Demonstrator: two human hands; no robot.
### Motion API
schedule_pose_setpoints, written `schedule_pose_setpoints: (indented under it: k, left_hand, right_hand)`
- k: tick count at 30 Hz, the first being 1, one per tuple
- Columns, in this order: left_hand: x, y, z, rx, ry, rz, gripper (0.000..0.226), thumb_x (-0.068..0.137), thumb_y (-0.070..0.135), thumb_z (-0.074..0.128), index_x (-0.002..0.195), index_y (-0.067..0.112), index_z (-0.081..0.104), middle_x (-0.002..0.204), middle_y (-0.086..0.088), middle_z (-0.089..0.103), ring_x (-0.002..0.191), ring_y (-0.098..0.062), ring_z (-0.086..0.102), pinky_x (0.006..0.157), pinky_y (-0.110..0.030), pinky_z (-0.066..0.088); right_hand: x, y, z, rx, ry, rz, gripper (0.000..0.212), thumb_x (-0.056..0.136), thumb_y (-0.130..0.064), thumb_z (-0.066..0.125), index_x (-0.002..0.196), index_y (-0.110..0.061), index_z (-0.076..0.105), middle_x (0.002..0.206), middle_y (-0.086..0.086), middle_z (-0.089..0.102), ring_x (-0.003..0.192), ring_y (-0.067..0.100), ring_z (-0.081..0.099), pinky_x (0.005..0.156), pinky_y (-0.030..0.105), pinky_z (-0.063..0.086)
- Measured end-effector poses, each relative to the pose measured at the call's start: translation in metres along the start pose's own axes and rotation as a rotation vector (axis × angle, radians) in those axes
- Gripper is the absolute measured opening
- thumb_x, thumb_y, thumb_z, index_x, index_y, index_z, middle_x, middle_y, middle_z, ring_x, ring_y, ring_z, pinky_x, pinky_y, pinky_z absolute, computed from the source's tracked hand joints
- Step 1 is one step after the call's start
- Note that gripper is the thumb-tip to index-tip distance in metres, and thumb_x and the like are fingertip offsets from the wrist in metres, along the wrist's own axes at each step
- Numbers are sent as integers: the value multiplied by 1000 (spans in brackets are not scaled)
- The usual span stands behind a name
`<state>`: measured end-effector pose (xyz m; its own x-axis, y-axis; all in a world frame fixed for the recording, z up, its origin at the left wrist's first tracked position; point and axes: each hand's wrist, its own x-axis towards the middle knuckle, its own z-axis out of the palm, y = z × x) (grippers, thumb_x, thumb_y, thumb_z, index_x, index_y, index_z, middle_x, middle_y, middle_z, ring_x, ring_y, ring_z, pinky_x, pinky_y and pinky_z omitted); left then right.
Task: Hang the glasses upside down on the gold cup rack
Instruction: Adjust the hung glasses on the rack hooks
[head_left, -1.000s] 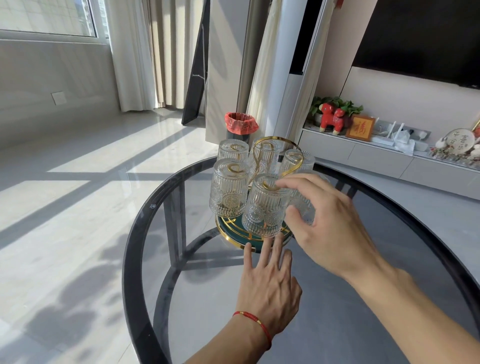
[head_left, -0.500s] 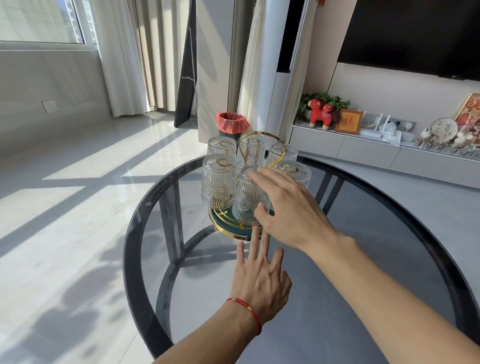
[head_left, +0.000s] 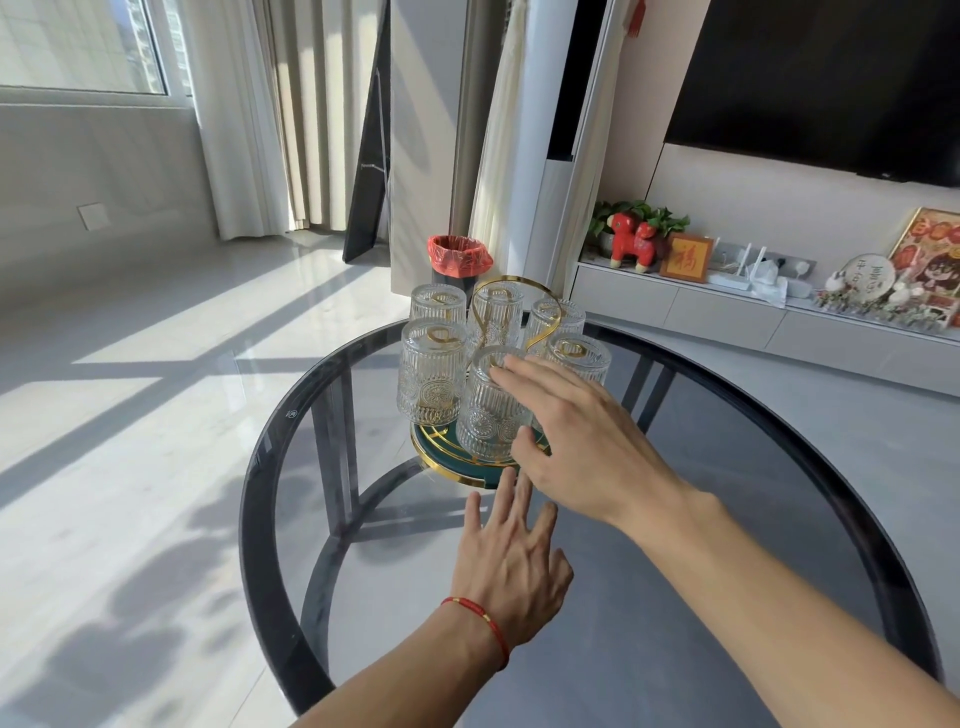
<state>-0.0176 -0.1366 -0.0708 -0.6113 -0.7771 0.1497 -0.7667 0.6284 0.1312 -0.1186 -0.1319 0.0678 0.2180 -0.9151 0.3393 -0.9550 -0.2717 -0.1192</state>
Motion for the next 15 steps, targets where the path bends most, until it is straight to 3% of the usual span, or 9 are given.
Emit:
schedule_pose_setpoints:
  k: [15]
  left_hand:
    - [1,-7,-3,-66,39,23,53,96,46,35,144,24,43,163,-6,27,149,-30,21,118,-58,22]
  right_hand:
    - [-4,3,-5,-36,3,-40,70,88,-14,51,157,-21,39,165,-1,37,152,15,29,120,36,26]
